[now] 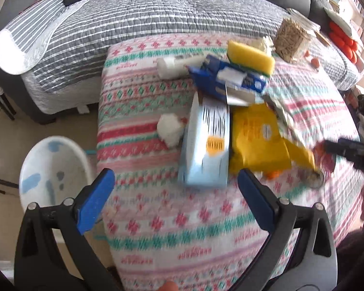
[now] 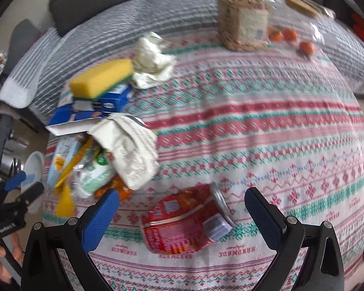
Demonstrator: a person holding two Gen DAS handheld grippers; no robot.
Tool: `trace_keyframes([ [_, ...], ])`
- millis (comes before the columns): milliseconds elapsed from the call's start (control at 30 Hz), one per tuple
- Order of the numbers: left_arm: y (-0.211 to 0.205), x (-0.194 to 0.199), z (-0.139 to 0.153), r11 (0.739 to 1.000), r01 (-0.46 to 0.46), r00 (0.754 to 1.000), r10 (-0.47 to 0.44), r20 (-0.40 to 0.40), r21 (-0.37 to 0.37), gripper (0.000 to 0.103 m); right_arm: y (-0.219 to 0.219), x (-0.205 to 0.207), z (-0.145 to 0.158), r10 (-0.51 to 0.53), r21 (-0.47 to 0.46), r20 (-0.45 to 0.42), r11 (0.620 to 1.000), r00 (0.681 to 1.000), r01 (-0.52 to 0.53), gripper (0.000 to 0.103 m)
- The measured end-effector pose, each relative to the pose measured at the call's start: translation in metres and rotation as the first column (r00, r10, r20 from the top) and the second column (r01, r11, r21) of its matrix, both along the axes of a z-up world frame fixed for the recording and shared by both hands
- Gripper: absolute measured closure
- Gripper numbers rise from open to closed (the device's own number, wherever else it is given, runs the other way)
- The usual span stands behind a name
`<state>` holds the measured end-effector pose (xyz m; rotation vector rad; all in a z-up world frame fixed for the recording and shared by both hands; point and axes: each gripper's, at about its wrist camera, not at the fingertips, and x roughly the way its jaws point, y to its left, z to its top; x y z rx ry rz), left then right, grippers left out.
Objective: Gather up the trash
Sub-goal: 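Grasp the light blue milk carton with the left tool while the right tool grasps the crushed red can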
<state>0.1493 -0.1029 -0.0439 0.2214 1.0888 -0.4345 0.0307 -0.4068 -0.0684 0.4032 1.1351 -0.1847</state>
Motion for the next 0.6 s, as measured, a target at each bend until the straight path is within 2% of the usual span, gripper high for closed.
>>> trace_keyframes([
  [133,-0.014,0.02,-0.007,0.999,0.0,1.0,-0.001,-0.015,-0.034,0.013,-0.008,-0.002,-0.009,-0.043,0.023,-0.034,0.999,0.998,0.044,0.0],
  [267,-0.034,0.03,-0.019,0.999,0.019,0.999,-0.02,-0.045,-0.038,0.025,-0.011,-0.007,-0.011,-0.064,0.051,-0.041,0.997,0.997,0.067,0.0],
  [467,-0.047,0.039,-0.032,0.999,0.008,0.997,-0.011,-0.074,-0.039,0.032,-0.003,-0.009,-0.026,-0.069,0.121,-0.107,0.989,0.992,0.082,0.0],
  [600,-0.048,0.04,-0.041,0.999,-0.013,0.994,0.008,-0.112,-0.043,0.04,-0.003,-0.009,-0.035,-0.069,0.117,-0.115,0.99,0.991,0.082,0.001],
])
